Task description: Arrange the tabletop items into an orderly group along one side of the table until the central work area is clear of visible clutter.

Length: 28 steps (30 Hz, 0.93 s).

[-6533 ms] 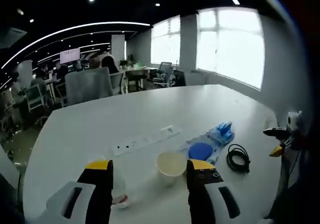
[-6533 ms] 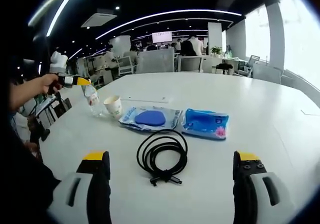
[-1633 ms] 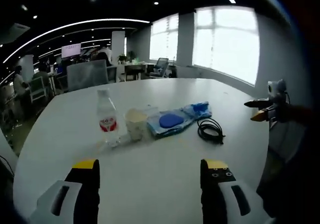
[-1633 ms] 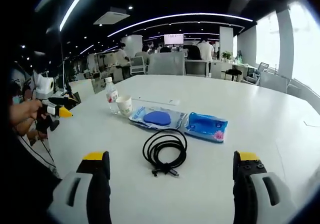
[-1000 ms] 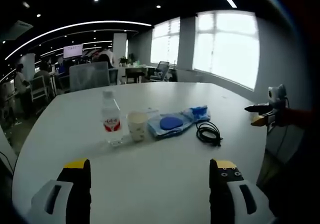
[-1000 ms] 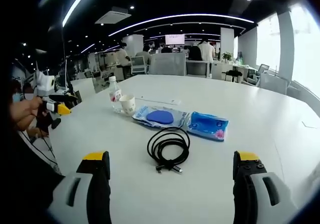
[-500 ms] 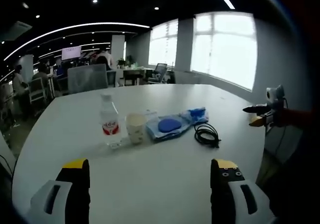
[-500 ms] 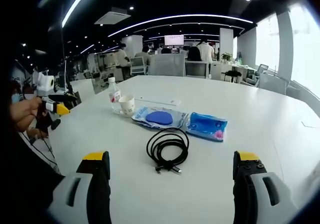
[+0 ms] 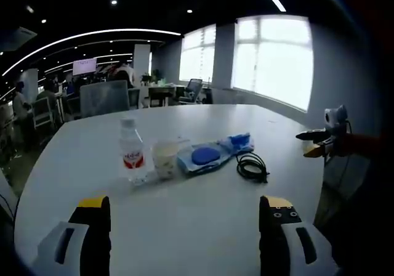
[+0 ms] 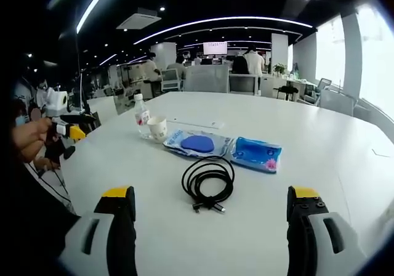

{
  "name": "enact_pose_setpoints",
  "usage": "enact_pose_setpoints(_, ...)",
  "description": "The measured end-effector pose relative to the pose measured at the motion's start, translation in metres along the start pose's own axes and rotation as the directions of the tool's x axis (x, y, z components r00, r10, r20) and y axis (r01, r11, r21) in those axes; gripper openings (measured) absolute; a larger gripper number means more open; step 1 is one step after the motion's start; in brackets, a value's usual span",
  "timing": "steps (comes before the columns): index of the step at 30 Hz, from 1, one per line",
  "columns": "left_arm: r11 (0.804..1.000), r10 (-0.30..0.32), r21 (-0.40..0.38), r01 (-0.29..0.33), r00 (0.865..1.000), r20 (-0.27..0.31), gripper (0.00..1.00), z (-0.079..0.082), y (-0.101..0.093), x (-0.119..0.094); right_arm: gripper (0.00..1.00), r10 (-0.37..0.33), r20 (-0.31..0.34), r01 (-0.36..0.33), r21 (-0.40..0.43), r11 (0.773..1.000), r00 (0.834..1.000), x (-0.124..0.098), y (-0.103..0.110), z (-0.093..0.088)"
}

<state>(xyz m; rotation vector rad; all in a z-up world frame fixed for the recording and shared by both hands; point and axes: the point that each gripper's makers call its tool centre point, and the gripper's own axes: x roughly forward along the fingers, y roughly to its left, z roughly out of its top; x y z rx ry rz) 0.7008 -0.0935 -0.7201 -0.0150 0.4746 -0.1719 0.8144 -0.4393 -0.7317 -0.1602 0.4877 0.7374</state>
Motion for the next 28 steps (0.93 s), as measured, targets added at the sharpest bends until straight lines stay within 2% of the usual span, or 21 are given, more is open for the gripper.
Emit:
enact_pose_setpoints(6, 1.000, -0.016, 0.008, 0.017, 1.000, -0.011, 0.99, 0.000, -0.007, -0.001, 1.00, 0.003, 0.000, -0.003, 0.001, 1.000, 1.000, 0.000, 0.002, 0.000)
enact_pose_setpoints(18, 0.999, -0.028, 0.015, 0.029, 0.999, -0.031, 0.99, -0.002, -0.008, -0.003, 1.00, 0.018, -0.013, -0.018, -0.010, 1.000, 1.000, 0.007, 0.006, -0.003)
enact_pose_setpoints(28, 1.000, -0.030, 0.005, 0.030, 0.999, -0.025, 0.98, -0.002, -0.007, -0.006, 1.00, 0.024, -0.022, -0.025, -0.029, 0.999, 0.999, 0.011, 0.011, -0.005)
